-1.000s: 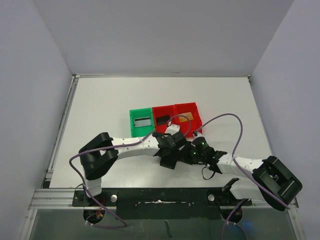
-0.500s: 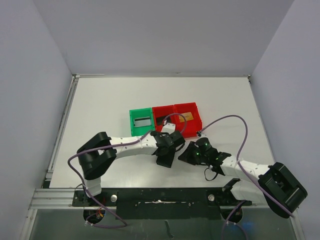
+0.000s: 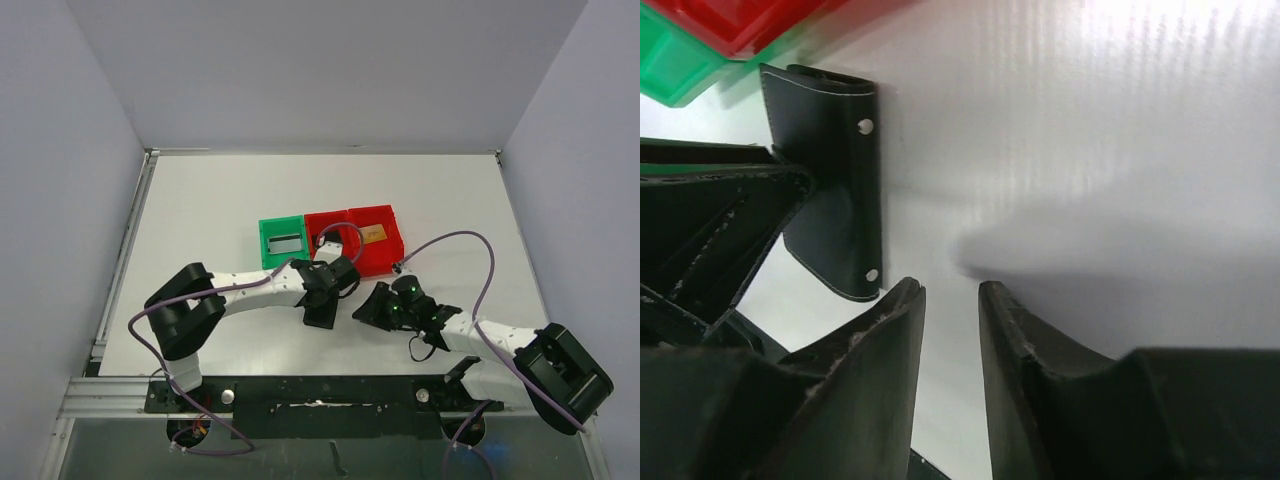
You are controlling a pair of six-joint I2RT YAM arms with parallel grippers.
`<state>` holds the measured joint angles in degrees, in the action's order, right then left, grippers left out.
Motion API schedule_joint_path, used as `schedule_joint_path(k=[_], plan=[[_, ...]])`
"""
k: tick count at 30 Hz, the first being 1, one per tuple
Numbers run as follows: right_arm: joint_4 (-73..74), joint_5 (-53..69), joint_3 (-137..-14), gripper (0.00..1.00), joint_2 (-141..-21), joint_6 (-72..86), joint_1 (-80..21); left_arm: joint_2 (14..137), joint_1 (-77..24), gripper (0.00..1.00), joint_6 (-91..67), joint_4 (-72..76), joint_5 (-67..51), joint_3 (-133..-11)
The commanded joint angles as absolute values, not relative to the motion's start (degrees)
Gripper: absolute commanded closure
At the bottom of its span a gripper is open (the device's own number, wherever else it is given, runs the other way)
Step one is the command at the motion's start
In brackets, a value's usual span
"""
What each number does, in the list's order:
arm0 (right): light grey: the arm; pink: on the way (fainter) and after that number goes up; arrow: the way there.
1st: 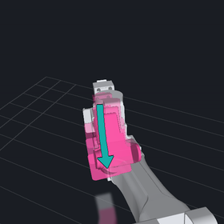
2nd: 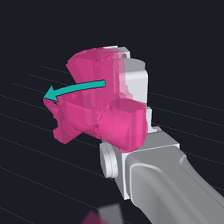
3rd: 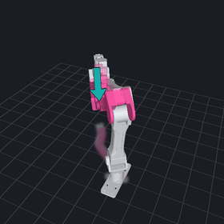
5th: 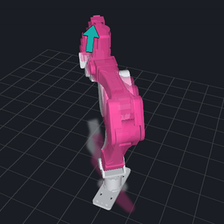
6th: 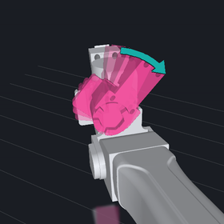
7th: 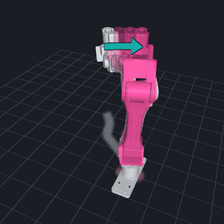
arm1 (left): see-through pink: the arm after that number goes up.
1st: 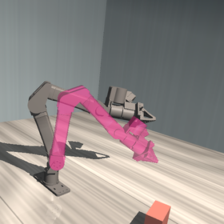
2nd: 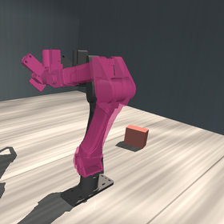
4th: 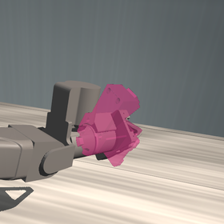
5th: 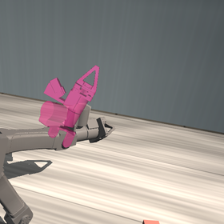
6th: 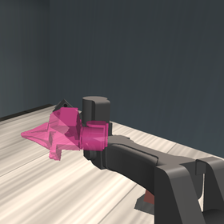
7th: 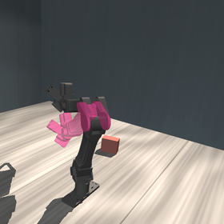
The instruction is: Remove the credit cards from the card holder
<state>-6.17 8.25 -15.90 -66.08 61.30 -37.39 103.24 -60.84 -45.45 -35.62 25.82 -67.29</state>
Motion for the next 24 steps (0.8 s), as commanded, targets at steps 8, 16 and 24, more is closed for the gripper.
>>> schedule_joint_path(k=[8,16,24], plan=[[-22.39,15.01,-21.41,0.54,-80.05,61.00,-36.26,100.31,-60.93,0.75,-43.00,-29.59,14.95,-62.21],[-27.65,18.63,-24.65,0.75,-90.20,61.18,-35.68,99.25,-60.67,0.78,-43.14,-28.26,13.04,-61.90],[-25.32,18.31,-21.64,0.99,-83.78,59.85,-35.49,100.95,-60.65,0.68,-44.78,-38.02,24.76,-65.45]])
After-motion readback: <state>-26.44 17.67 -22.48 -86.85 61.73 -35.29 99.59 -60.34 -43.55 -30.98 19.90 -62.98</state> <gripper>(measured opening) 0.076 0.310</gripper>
